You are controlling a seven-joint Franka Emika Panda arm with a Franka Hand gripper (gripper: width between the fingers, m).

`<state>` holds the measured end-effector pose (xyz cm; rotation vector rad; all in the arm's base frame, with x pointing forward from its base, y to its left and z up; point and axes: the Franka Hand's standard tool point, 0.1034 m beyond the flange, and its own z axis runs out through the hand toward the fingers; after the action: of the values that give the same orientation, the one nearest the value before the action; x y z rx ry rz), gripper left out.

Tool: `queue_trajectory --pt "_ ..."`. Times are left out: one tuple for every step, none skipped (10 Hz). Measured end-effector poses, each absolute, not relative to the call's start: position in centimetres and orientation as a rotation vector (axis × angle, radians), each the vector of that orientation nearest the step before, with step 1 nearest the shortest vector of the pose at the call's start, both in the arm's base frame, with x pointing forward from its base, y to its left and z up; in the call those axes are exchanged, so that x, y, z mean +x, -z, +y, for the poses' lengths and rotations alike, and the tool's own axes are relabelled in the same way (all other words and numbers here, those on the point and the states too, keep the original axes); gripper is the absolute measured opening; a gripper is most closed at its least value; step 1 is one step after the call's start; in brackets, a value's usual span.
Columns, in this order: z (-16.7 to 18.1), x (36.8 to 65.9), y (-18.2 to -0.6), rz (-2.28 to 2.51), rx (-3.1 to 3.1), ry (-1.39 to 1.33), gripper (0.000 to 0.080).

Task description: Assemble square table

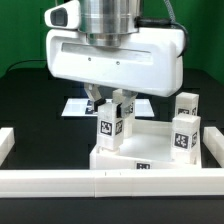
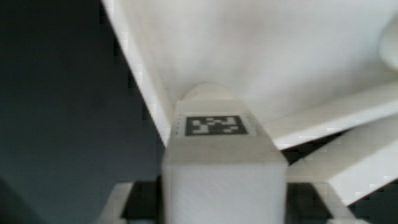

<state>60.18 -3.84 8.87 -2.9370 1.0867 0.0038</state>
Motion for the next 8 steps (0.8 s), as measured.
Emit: queue_trajectory --pt "-3.9 60.18 -8.86 1.201 -2.89 0.005 0.0284" --pt "-3.94 60.18 -8.83 1.379 -2.802 0.006 0.0284" --pt "-4.02 60.17 -8.8 1.57 -2.689 0.004 0.0284" --pt "-4.1 60.21 -8.78 1.727 -2.585 0.01 0.0284" --pt "-4.14 60.25 -8.79 1.83 -2.512 0.008 0.0284" --pt "-4.32 60.3 -8.8 1.934 -2.436 0.001 0.0284" --pt "-4.49 60.28 -8.81 1.963 -2.417 -0.011 0.0284" --pt "-4.44 60.29 -8.78 2.021 -2.369 -0.009 0.0284"
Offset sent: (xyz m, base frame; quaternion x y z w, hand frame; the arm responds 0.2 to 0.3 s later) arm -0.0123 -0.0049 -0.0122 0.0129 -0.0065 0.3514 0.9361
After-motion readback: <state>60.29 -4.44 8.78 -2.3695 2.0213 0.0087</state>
